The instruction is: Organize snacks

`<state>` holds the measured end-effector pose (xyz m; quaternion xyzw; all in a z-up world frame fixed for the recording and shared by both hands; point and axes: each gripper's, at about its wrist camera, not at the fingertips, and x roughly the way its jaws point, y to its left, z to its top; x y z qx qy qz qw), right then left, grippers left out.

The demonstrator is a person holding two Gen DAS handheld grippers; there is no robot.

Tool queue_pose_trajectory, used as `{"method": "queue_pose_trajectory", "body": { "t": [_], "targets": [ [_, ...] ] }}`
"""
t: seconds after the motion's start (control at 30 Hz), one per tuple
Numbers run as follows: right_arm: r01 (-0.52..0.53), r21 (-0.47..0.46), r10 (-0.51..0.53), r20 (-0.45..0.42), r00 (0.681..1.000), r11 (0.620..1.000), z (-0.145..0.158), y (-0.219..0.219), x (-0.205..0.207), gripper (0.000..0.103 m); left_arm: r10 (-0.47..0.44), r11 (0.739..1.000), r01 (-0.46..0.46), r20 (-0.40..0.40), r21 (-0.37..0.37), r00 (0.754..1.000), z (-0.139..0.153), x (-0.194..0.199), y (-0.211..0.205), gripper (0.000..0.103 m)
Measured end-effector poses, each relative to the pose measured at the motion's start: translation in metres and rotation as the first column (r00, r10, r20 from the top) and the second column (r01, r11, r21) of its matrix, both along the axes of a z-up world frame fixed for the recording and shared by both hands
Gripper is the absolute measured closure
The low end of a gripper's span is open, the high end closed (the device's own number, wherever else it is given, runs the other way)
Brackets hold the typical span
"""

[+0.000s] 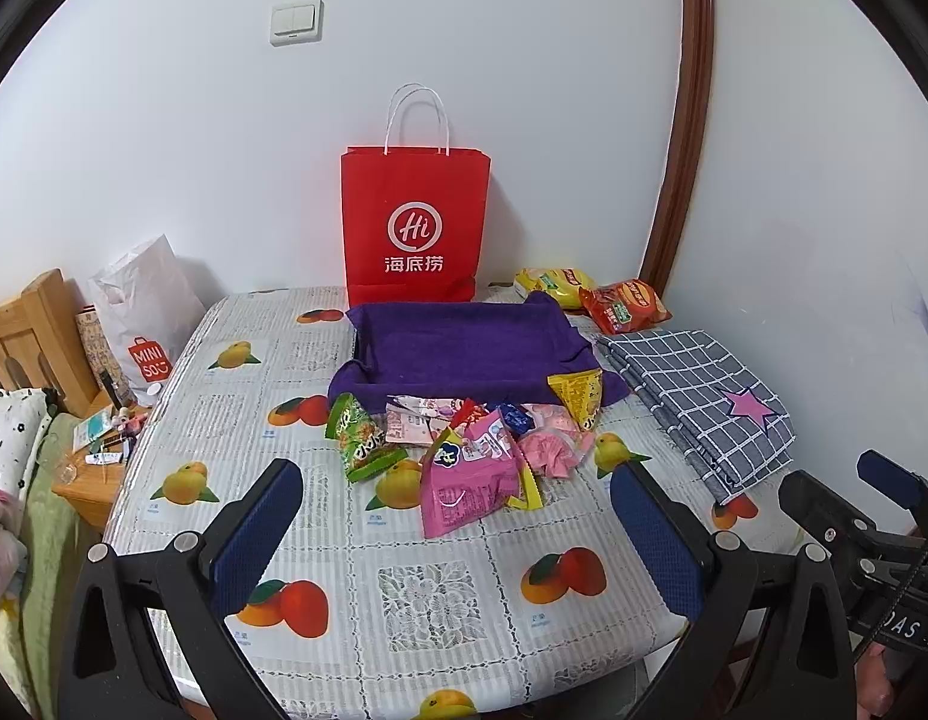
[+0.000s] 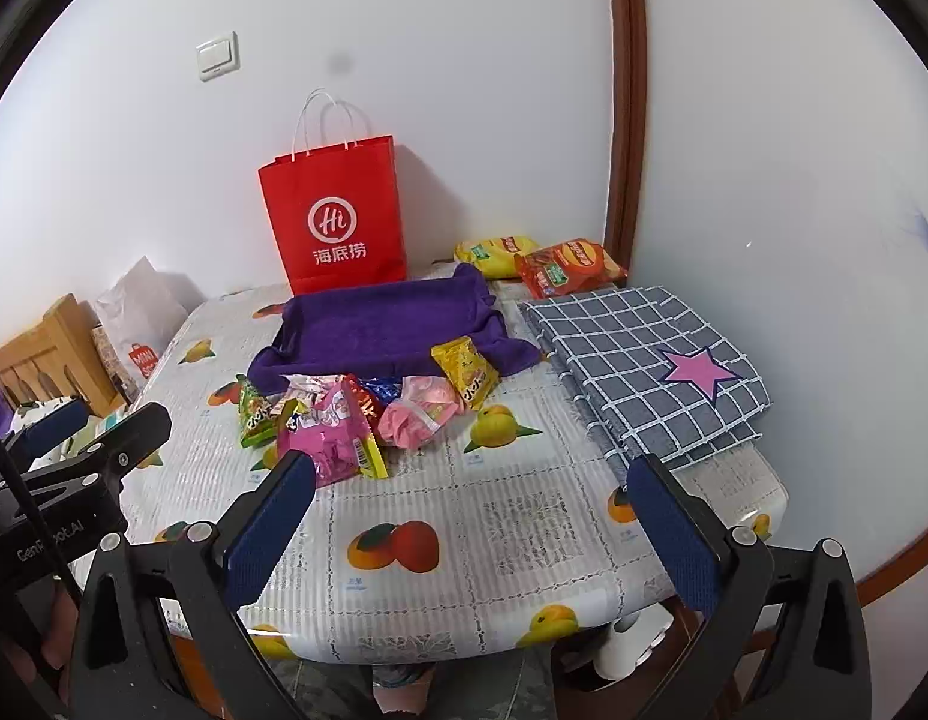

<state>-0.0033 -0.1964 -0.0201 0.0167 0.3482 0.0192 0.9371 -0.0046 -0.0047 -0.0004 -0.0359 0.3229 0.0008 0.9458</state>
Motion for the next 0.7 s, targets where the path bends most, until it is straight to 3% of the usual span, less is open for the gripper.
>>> {"method": "queue_pose_trajectory", "body": {
  "t": [0.7],
  "targets": [
    [-0.012,0.01,0.012,0.017,1.0,1.0,0.0021,0.0072,-0.0068,0.0,0.003,1.0,-0.003,0.002,-0.003,1.0,-0.0012,-0.0015,0.0022,0.0]
  ]
}}
